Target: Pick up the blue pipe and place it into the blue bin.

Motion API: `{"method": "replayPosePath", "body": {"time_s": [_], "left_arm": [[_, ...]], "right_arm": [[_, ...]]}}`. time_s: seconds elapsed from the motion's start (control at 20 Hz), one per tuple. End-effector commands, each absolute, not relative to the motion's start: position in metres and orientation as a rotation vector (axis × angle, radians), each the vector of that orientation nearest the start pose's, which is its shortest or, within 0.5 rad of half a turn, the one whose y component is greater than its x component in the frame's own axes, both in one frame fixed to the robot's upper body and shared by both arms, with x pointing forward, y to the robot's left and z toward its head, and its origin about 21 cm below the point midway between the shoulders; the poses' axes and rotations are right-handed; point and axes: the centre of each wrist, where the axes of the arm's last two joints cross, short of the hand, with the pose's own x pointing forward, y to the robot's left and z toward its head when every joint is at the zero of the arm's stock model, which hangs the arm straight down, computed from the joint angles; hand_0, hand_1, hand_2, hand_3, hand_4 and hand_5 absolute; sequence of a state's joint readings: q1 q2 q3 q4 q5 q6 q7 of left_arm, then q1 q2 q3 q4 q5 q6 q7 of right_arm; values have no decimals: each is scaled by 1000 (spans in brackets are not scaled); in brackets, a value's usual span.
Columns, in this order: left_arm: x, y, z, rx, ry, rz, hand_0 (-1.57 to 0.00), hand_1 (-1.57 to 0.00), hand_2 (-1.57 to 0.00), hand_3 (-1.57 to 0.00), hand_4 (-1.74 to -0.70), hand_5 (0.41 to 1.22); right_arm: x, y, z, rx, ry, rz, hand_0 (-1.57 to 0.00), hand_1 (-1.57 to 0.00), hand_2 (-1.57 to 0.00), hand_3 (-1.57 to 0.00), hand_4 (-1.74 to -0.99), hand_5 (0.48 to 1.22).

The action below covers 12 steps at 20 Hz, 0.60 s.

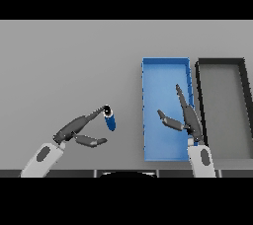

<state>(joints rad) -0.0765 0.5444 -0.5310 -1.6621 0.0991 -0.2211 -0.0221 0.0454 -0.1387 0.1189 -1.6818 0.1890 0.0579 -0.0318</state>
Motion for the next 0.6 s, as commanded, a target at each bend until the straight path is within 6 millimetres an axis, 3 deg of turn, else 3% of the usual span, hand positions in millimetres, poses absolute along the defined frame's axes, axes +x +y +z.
{"method": "replayPosePath", "body": {"time_s": [0.0, 0.3, 0.55], "left_arm": [[233, 221, 20, -272, -1428, -924, 1, 1, 1, 1, -1149, 486], [247, 187, -3, -301, -1422, -853, 1, 1, 1, 1, -1130, 493], [255, 177, -19, -291, -1456, -832, 1, 1, -6, 1, -1099, 506]], "right_arm": [[234, -235, 20, -122, -1647, 386, 1, 1, 1, 1, -1211, 560], [233, -239, 18, -122, -1646, 365, 1, 1, 1, 1, -1203, 551], [229, -241, 14, -119, -1647, 368, 1, 1, 1, 1, -1198, 547]]}}
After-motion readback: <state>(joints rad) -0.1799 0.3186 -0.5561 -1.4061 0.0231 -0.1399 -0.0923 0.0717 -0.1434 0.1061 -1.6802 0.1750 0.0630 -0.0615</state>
